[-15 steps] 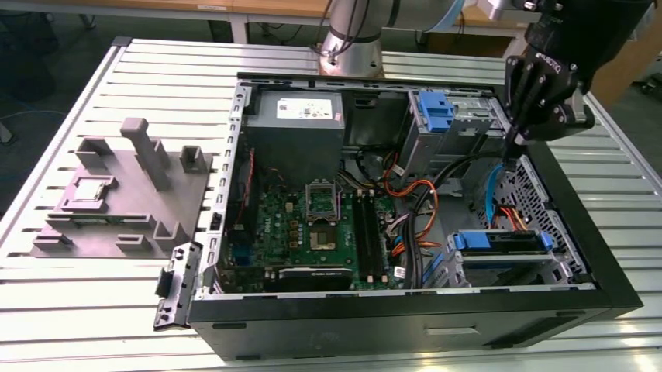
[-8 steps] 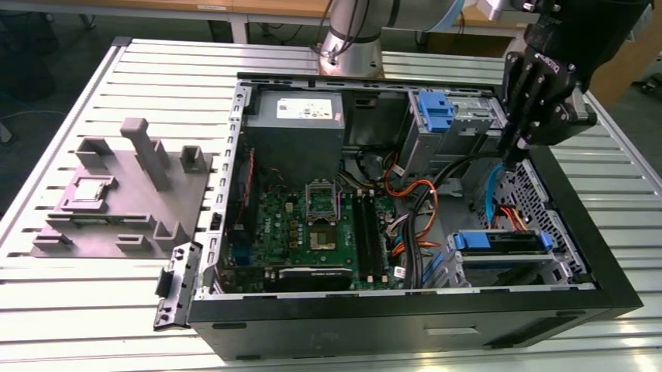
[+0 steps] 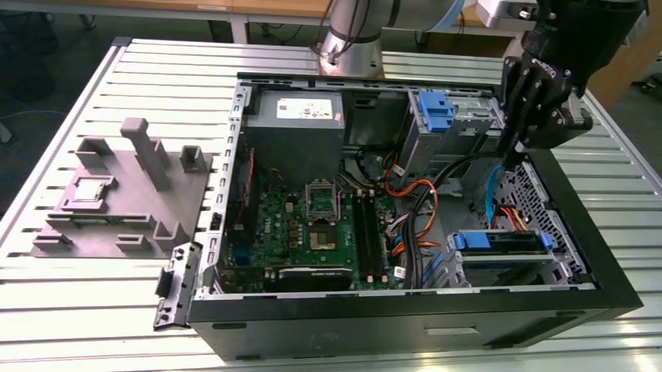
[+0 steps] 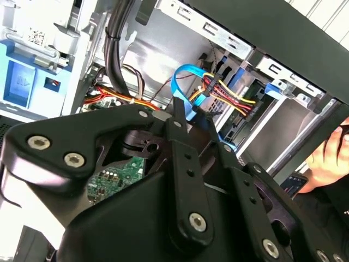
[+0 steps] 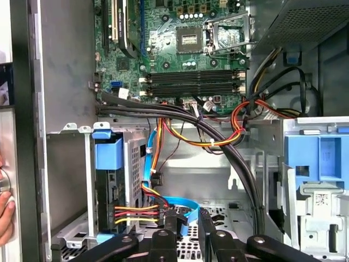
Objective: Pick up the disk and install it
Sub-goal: 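Insert the second disk wire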
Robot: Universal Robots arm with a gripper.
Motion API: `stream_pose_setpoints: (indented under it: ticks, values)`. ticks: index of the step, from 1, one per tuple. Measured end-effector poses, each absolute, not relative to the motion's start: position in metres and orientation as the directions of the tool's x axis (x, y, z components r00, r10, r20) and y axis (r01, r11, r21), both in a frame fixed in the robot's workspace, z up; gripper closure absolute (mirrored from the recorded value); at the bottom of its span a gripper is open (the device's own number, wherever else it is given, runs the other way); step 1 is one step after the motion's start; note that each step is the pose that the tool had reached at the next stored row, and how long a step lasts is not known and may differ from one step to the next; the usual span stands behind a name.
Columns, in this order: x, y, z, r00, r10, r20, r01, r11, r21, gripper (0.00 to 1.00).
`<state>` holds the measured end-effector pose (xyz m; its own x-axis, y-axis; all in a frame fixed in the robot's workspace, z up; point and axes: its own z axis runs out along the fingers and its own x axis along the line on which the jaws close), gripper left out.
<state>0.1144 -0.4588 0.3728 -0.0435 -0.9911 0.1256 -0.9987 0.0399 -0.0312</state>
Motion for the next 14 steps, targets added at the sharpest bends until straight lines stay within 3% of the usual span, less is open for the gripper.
stream_pose_setpoints:
  ticks: [10, 12, 14]
  values:
    - [0.115, -0.459, 0.363, -0.044, -0.984, 0.171, -0.999, 0.038, -0.035, 0.70]
    - [0.115, -0.459, 0.361, -0.044, -0.983, 0.179, -0.999, 0.038, -0.036, 0.78]
    - [0.115, -0.459, 0.359, -0.044, -0.982, 0.186, -0.999, 0.038, -0.036, 0.79]
